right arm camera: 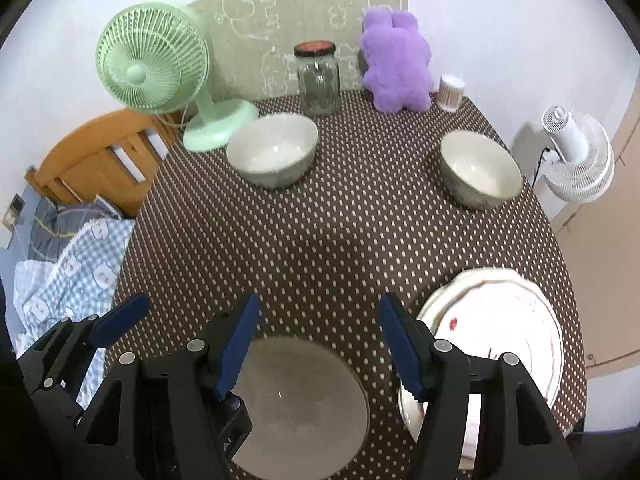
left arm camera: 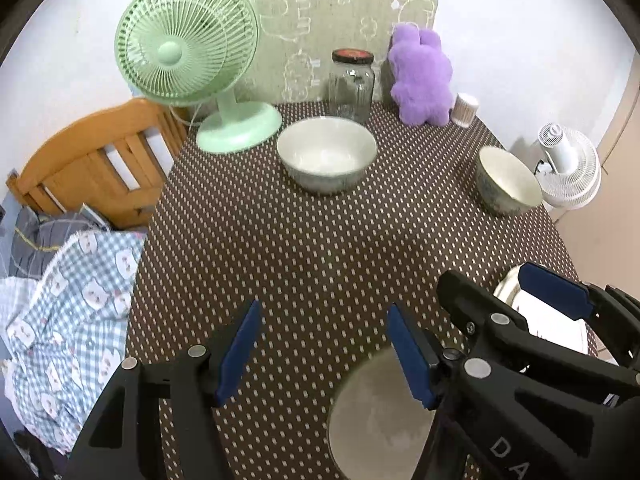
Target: Organize plates and bowls
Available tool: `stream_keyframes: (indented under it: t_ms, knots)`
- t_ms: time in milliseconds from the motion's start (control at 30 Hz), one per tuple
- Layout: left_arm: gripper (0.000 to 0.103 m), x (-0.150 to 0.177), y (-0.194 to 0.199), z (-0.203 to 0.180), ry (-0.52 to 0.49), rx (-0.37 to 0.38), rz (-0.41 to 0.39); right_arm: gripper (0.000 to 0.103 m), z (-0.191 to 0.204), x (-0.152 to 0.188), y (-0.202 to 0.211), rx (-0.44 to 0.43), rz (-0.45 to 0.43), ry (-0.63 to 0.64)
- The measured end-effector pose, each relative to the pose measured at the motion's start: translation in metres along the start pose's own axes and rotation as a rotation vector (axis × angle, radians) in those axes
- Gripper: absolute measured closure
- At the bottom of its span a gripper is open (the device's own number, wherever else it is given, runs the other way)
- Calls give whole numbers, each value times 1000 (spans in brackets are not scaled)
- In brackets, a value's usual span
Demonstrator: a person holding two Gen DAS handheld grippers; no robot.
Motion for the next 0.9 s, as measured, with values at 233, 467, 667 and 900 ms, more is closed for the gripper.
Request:
stream_keyframes:
  t_ms: [233,467,667,900]
  knots:
    - [35,-32,-19,3,30,-39,-12,37,-1,-35,-20,-38,-18,26]
    - [35,-69,-48,3,74,-80,-11,37,-5,-78,-53,-76,-18,48]
    - [35,-98,-71,7,100,-132,-22,37,-6,-116,-83,-114,-17,77]
    - [35,-124,-95,17,113,-129,-30,37,-2,-153,-113,-134,-23,106]
Point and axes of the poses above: each gripper's, at about its wrist camera, not at the fingertips, and y roughly against the way its jaws point, z to its left, x to its underside, the point moved 2 cm from there along -y, roughly the way its jaws point, and after that the axes turned 2 degrees about -y, right-handed, at the moved point
